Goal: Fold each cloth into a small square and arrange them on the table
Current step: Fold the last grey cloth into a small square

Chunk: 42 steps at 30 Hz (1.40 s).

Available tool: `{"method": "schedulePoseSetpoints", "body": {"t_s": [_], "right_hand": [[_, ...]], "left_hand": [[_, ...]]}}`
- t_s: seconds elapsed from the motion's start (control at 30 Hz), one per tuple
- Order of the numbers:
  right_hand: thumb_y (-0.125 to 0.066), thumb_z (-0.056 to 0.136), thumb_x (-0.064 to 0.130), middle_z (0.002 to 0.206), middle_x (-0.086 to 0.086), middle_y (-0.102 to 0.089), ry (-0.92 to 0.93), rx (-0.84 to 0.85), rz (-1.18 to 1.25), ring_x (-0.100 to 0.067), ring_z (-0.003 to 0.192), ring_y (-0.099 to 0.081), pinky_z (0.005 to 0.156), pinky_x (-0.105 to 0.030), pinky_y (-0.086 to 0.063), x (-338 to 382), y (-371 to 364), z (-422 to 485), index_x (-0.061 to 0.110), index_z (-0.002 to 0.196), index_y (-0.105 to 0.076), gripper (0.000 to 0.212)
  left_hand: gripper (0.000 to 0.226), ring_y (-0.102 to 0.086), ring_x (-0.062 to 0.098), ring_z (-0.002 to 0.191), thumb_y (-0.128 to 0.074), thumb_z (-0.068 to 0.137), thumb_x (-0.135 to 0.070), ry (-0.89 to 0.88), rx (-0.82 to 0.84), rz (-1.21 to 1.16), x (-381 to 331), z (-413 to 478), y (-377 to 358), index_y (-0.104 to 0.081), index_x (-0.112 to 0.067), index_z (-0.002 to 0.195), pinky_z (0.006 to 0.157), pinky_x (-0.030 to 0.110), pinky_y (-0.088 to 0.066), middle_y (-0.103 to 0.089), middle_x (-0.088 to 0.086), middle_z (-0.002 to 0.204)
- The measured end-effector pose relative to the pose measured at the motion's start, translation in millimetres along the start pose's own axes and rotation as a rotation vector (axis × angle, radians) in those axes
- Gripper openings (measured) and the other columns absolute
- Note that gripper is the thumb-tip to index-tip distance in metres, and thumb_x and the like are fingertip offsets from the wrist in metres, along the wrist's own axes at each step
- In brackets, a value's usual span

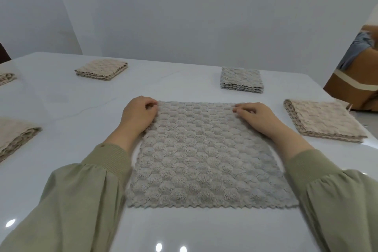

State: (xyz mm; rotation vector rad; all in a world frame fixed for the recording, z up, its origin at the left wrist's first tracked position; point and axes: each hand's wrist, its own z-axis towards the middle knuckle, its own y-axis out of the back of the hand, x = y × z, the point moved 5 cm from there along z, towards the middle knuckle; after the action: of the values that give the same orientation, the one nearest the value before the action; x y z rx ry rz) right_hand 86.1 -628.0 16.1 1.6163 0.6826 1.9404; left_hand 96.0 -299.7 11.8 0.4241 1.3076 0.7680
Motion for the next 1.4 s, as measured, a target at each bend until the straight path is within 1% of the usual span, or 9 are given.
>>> {"method": "schedulePoseSetpoints", "body": {"t_s": [0.07,0.13,0.27,0.63,0.77,0.93,1.1,1.2,1.4], "right_hand": [[-0.051,0.093,0.017,0.102,-0.002,-0.068,-0.049,-0.198,0.016,-0.016,0.082,-0.063,0.075,-0.021,-0.050,-4.0,8.2,3.2,0.016,0.112,-0.067,0.025],[-0.046,0.094,0.015,0.118,-0.005,-0.064,-0.042,-0.316,-0.097,-0.021,0.105,-0.060,0.091,-0.025,-0.041,-4.3,13.3,7.0,0.014,0.123,-0.060,0.032],[-0.044,0.095,0.020,0.126,-0.014,-0.056,-0.054,-0.205,-0.258,-0.029,0.114,-0.052,0.094,-0.032,-0.038,-6.4,5.3,11.7,0.013,0.137,-0.045,0.043],[-0.053,0.091,0.016,0.127,-0.012,-0.055,0.024,-0.065,-0.346,-0.027,0.117,-0.050,0.102,-0.042,-0.039,-3.8,-4.5,14.1,0.011,0.134,-0.047,0.043],[-0.054,0.090,0.012,0.126,-0.015,-0.054,0.044,-0.066,-0.338,-0.029,0.117,-0.049,0.102,-0.039,-0.038,-1.3,-4.2,13.0,0.009,0.132,-0.049,0.043],[-0.052,0.089,0.006,0.128,-0.015,-0.052,0.061,-0.060,-0.316,-0.029,0.120,-0.046,0.100,-0.033,-0.034,2.3,-5.4,12.3,0.010,0.134,-0.048,0.045],[-0.050,0.088,-0.001,0.129,-0.011,-0.053,0.045,-0.085,-0.250,-0.025,0.118,-0.046,0.093,-0.024,-0.032,6.7,-6.9,10.3,0.014,0.136,-0.046,0.050],[-0.050,0.085,-0.005,0.132,-0.010,-0.051,0.042,-0.122,-0.215,-0.025,0.119,-0.046,0.092,-0.024,-0.033,9.7,-5.3,8.0,0.013,0.135,-0.046,0.053],[-0.056,0.084,0.003,0.076,-0.001,-0.057,-0.021,-0.175,-0.067,-0.018,0.073,-0.051,0.059,-0.025,-0.035,7.4,-1.1,8.7,0.008,0.090,-0.062,0.010]], "left_hand": [[0.035,-0.048,0.027,0.121,-0.049,0.094,-0.031,-0.029,0.008,0.266,-0.7,8.0,-6.0,-0.058,-0.018,0.126,0.098,0.039,-0.040,-0.056,0.008,0.131],[0.045,-0.035,0.027,0.132,-0.042,0.096,-0.040,-0.062,0.066,0.429,-2.7,11.9,-13.6,-0.047,-0.020,0.137,0.104,0.040,-0.032,-0.043,0.005,0.144],[0.048,-0.032,0.023,0.135,-0.045,0.093,-0.047,-0.099,0.144,0.432,-2.6,13.5,-18.6,-0.048,-0.023,0.135,0.108,0.040,-0.027,-0.040,0.000,0.146],[0.024,-0.051,0.010,0.107,-0.071,0.080,-0.008,-0.051,0.138,-0.120,-8.6,0.5,-6.5,-0.054,-0.024,0.077,0.089,0.025,-0.039,-0.061,-0.007,0.112],[0.033,-0.055,0.012,0.100,-0.064,0.080,0.004,-0.085,0.132,-0.165,-11.4,-1.4,-3.6,-0.056,-0.029,0.081,0.079,0.018,-0.042,-0.061,-0.004,0.099],[0.047,-0.043,0.005,0.111,-0.065,0.082,-0.001,-0.096,0.184,-0.159,-16.2,-4.0,-3.6,-0.060,-0.029,0.119,0.089,0.023,-0.036,-0.054,-0.006,0.119],[0.009,-0.063,0.015,0.089,-0.068,0.085,-0.027,-0.041,0.119,-0.328,-14.1,-5.8,-3.4,-0.070,-0.031,0.093,0.083,0.036,-0.053,-0.068,-0.005,0.096],[0.005,-0.062,0.009,0.075,-0.068,0.085,-0.024,-0.064,0.016,-0.288,-15.0,-6.0,1.1,-0.070,-0.028,0.084,0.068,0.026,-0.052,-0.068,-0.006,0.085],[0.036,-0.055,0.010,0.075,-0.063,0.084,-0.002,-0.059,-0.094,-0.197,-15.0,-4.0,6.2,-0.065,-0.027,0.110,0.069,0.016,-0.043,-0.058,-0.004,0.089]]}}
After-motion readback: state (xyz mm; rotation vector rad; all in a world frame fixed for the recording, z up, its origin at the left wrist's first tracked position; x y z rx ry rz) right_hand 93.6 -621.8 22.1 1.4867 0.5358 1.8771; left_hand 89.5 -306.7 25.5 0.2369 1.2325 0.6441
